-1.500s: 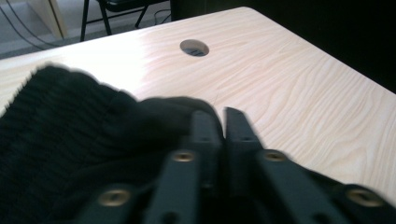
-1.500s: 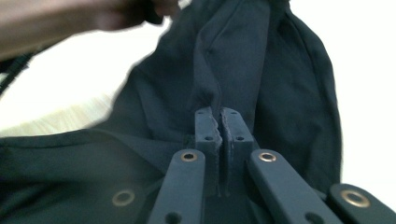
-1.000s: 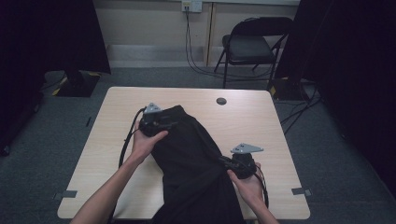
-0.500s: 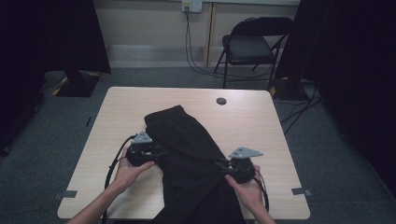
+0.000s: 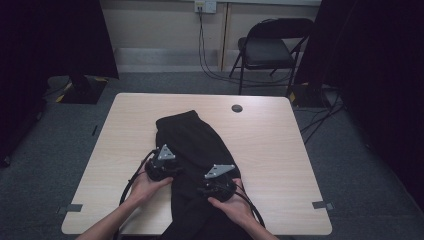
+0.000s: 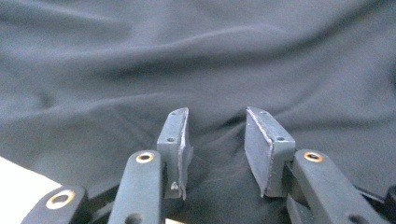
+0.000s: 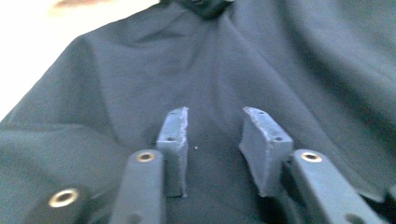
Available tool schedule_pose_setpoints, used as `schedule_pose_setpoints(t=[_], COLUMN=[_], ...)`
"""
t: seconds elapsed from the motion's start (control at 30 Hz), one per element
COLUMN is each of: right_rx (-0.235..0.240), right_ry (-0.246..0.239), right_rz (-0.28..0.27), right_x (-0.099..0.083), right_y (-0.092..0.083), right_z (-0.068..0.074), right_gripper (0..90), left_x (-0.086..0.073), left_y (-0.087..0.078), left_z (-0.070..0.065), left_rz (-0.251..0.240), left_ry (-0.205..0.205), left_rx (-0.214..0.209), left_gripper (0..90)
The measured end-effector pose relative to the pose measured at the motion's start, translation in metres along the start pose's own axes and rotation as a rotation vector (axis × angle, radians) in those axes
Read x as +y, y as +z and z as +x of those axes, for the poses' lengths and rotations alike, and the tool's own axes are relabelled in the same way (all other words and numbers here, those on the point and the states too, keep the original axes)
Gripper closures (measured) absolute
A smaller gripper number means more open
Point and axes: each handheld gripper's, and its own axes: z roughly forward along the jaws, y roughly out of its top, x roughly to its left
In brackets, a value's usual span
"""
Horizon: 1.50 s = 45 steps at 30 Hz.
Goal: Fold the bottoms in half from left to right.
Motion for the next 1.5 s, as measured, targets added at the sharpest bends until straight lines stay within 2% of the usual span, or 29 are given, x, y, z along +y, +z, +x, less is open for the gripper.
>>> schedule_pose_setpoints(t=[0.13, 0.17, 0.23, 0.27, 0.3, 0.33, 0.37, 0.4, 0.43, 0.53, 0.57, 0.6, 0.67, 0.73, 0.77, 0.83, 0.9, 0.97, 1.0, 1.03, 1.17, 1.2, 1.23, 1.27, 1.33, 1.37, 1.43, 1.47, 1.5], right_rx=[-0.015, -0.022, -0.034, -0.035, -0.047, -0.051, -0.052, -0.055, -0.063, -0.066, -0.071, -0.082, -0.099, -0.126, -0.132, -0.159, -0.155, -0.130, -0.137, -0.121, -0.112, -0.116, -0.103, -0.102, -0.112, -0.112, -0.133, -0.132, -0.151], right_ry=[0.000, -0.005, 0.000, -0.003, -0.023, -0.034, -0.040, -0.041, -0.030, -0.011, -0.013, -0.007, 0.016, 0.040, 0.052, 0.093, 0.116, 0.147, 0.146, 0.145, 0.170, 0.176, 0.178, 0.176, 0.170, 0.185, 0.201, 0.192, 0.169], right_rz=[-0.016, -0.023, -0.029, -0.030, -0.026, -0.025, -0.015, -0.005, -0.017, -0.041, -0.045, -0.057, -0.080, -0.090, -0.090, -0.081, -0.076, -0.070, -0.064, -0.063, -0.025, -0.028, -0.056, -0.067, -0.099, -0.110, -0.088, -0.082, -0.083], right_x=[0.018, 0.023, 0.033, 0.038, 0.043, 0.046, 0.050, 0.052, 0.053, 0.051, 0.048, 0.045, 0.036, 0.024, 0.018, 0.006, -0.003, -0.006, -0.005, -0.004, -0.004, -0.004, -0.003, -0.002, 0.004, 0.006, 0.007, 0.007, 0.006], right_y=[0.021, 0.027, 0.038, 0.043, 0.048, 0.051, 0.054, 0.053, 0.050, 0.031, 0.021, 0.011, -0.010, -0.027, -0.033, -0.040, -0.040, -0.038, -0.035, -0.032, -0.014, -0.012, -0.010, -0.009, -0.006, -0.004, 0.003, 0.006, 0.008], right_z=[-0.001, -0.003, -0.005, -0.006, -0.007, -0.008, -0.009, -0.009, -0.011, -0.015, -0.017, -0.019, -0.026, -0.033, -0.037, -0.045, -0.050, -0.051, -0.050, -0.049, -0.052, -0.052, -0.052, -0.052, -0.051, -0.051, -0.052, -0.052, -0.051], right_gripper=[53.0, 52.8, 50.2, 48.7, 47.3, 45.0, 43.1, 40.3, 39.3, 39.2, 39.4, 39.7, 42.4, 43.3, 43.7, 43.4, 42.5, 42.6, 42.5, 43.2, 43.2, 42.8, 43.3, 43.5, 44.7, 49.1, 50.7, 51.7, 55.6], left_x=[0.007, 0.009, 0.011, 0.012, 0.014, 0.017, 0.020, 0.025, 0.026, 0.029, 0.030, 0.029, 0.026, 0.022, 0.019, 0.013, 0.005, -0.004, -0.010, -0.015, -0.029, -0.031, -0.032, -0.033, -0.033, -0.032, -0.032, -0.032, -0.031], left_y=[0.012, 0.015, 0.019, 0.023, 0.024, 0.027, 0.029, 0.031, 0.033, 0.035, 0.033, 0.029, 0.012, -0.003, -0.012, -0.025, -0.036, -0.045, -0.048, -0.049, -0.045, -0.042, -0.040, -0.036, -0.034, -0.034, -0.034, -0.034, -0.034], left_z=[0.026, 0.033, 0.048, 0.056, 0.062, 0.069, 0.074, 0.079, 0.082, 0.089, 0.089, 0.090, 0.086, 0.080, 0.075, 0.062, 0.049, 0.037, 0.031, 0.027, 0.020, 0.019, 0.018, 0.018, 0.019, 0.018, 0.016, 0.015, 0.014], left_rz=[-0.024, -0.032, -0.042, -0.060, -0.051, -0.057, -0.040, -0.021, -0.018, -0.011, -0.004, -0.011, -0.086, -0.140, -0.153, -0.131, -0.129, -0.112, -0.100, -0.086, -0.029, -0.015, -0.006, 0.009, 0.009, 0.011, 0.012, 0.016, 0.017], left_ry=[-0.017, -0.042, -0.063, -0.072, -0.075, -0.095, -0.079, -0.066, -0.069, -0.106, -0.128, -0.138, -0.145, -0.176, -0.169, -0.116, -0.106, -0.089, -0.084, -0.077, -0.058, -0.049, -0.055, -0.038, -0.048, -0.036, -0.031, -0.025, -0.011], left_rx=[0.058, 0.069, 0.088, 0.114, 0.118, 0.141, 0.162, 0.207, 0.221, 0.219, 0.205, 0.168, 0.124, 0.086, 0.067, 0.051, 0.012, -0.023, -0.047, -0.058, -0.076, -0.069, -0.071, -0.058, -0.049, -0.029, -0.013, -0.005, 0.007], left_gripper=[62.5, 62.6, 62.9, 62.9, 63.1, 63.1, 63.3, 63.3, 63.2, 58.5, 56.0, 53.5, 54.1, 54.7, 55.4, 56.7, 57.6, 57.9, 58.1, 58.3, 59.3, 59.3, 59.0, 58.0, 54.8, 53.5, 53.6, 53.6, 53.6])
